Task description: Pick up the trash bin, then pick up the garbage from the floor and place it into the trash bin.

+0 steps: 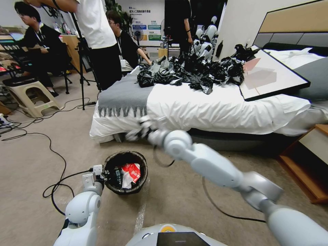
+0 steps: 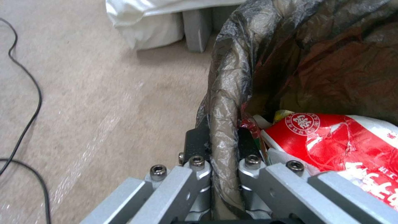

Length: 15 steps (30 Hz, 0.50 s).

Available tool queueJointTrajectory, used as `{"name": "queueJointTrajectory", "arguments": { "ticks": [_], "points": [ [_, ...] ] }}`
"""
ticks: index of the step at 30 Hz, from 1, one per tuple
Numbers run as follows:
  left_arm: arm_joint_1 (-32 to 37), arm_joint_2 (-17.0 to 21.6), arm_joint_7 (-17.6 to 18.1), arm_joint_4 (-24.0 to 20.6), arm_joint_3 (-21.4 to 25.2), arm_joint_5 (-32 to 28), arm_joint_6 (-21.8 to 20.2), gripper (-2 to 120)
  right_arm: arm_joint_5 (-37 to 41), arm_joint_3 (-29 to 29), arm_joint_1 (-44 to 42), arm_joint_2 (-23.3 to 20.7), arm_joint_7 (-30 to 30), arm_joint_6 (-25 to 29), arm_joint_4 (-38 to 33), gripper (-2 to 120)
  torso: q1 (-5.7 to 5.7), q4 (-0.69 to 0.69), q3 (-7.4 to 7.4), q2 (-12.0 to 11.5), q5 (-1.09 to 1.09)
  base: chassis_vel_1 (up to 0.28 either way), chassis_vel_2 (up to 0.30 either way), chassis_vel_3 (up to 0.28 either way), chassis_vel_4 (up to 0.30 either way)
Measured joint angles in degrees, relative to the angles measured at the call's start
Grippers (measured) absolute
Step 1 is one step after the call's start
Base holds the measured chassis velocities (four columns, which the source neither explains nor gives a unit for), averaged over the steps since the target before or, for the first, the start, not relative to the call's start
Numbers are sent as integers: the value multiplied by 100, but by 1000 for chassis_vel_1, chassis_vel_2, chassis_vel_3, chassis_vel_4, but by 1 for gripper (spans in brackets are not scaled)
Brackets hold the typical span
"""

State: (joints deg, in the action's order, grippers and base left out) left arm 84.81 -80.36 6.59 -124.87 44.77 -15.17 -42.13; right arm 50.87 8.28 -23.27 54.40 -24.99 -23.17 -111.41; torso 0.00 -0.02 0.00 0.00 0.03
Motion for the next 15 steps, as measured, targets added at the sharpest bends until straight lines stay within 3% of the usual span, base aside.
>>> {"name": "queueJointTrajectory", "arguments": {
  "ticks": [1,3,5,6,8,9,10,11,13,15],
  "points": [
    [0,4,5,-5,-3,-6,0,0,-196,-170,-122,-72,58,91,-2,100,0,0,0,0,1,0,0,0,0],
    [27,20,51,-27,-24,-46,0,0,-1312,-1251,-951,-383,387,468,-33,100,0,2,0,0,-1,0,0,0,0],
    [32,20,50,-33,-29,-48,0,0,-1479,-1437,-1097,-392,453,519,-32,100,0,6,0,-1,-1,0,0,0,0],
    [46,25,74,-42,-37,-72,-1,0,-2189,-2308,-1734,-382,725,791,39,100,0,1,0,0,0,0,0,0,0],
    [45,42,102,-51,-48,-97,0,0,-2898,-3187,-2577,-230,981,1178,158,100,0,3,-1,0,0,0,0,0,0],
    [45,42,102,-51,-48,-97,0,0,-2898,-3187,-2577,-230,981,1178,158,100,0,3,-1,0,0,0,0,0,0],
    [39,54,149,-51,-65,-144,8,0,-3177,-3773,-3163,-51,1105,1346,185,100,0,-3,0,-1,8,0,0,0,0],
    [29,55,187,-49,-78,-181,19,0,-3308,-4109,-3490,95,1137,1463,185,100,0,-2,-1,0,2,0,0,0,0],
    [26,55,212,-45,-86,-202,25,0,-3407,-4282,-3677,189,1156,1559,183,100,0,-1,-1,0,-6,0,0,0,0],
    [27,49,259,-40,-115,-271,29,0,-3885,-4849,-4485,682,1320,2003,155,100,0,1,-1,0,4,0,0,0,0]
  ]
}}
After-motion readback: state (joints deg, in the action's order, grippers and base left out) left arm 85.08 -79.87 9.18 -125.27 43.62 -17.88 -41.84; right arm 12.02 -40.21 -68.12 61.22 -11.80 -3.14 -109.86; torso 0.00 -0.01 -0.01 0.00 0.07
